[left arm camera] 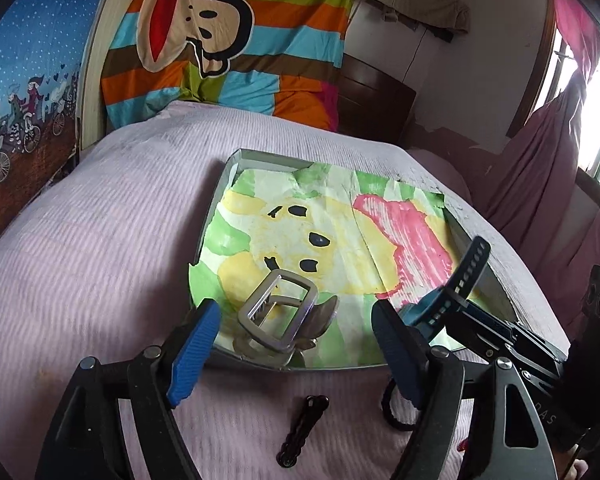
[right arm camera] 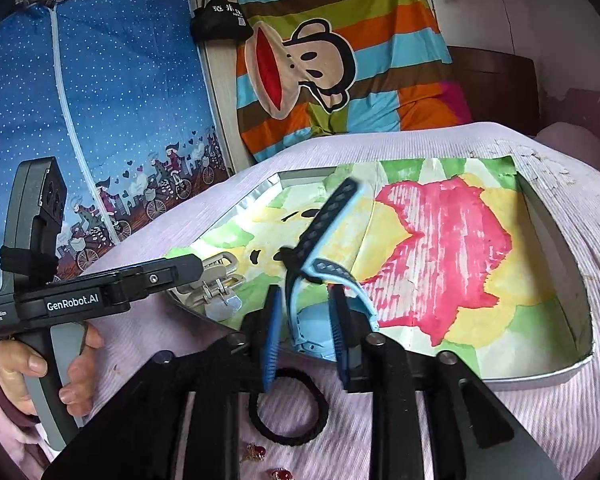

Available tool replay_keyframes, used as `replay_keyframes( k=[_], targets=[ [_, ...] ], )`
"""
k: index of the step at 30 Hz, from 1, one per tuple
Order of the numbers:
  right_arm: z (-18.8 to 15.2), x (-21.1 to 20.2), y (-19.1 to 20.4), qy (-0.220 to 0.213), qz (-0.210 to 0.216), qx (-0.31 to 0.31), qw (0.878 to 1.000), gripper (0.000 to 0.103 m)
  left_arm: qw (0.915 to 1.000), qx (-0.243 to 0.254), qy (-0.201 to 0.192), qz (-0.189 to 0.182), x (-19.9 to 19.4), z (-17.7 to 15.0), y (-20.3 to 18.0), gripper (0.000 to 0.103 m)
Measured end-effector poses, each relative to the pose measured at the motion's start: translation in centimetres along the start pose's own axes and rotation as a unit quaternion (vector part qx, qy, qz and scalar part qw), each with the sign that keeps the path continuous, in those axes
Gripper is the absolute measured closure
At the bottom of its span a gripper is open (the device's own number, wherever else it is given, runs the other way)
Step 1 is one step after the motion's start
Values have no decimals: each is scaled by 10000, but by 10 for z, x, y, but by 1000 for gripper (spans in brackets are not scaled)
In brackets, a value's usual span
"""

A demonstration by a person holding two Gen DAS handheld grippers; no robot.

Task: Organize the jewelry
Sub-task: 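Carry the watch band into the tray with right tool while left drops claw clip there, then grasp the red cord earring with right tool while left tool grasps gold stud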

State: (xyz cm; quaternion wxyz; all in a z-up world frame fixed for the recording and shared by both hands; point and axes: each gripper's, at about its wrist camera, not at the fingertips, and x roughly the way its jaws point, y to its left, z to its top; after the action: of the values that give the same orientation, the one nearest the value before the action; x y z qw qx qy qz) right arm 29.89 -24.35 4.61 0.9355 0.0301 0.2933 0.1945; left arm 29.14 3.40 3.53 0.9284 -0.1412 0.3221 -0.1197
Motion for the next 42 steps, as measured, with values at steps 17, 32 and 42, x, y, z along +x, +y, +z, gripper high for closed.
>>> replay_keyframes(
  k=[17, 32, 42],
  targets=[
    [-44, -147, 20, -1971, -726, -170, 9775, 3, 9871, 226, -1583, 12, -105, -59, -16, 0],
    [-98, -204, 31, -2123, -1235, -545, 9678, 1, 9787, 872, -1844, 234, -130, -121, -50, 0],
    [-118, -201, 5, -1540, -1299, -505, 9782, 2, 9860, 1069, -1275, 86, -105, -133, -52, 0]
  ],
)
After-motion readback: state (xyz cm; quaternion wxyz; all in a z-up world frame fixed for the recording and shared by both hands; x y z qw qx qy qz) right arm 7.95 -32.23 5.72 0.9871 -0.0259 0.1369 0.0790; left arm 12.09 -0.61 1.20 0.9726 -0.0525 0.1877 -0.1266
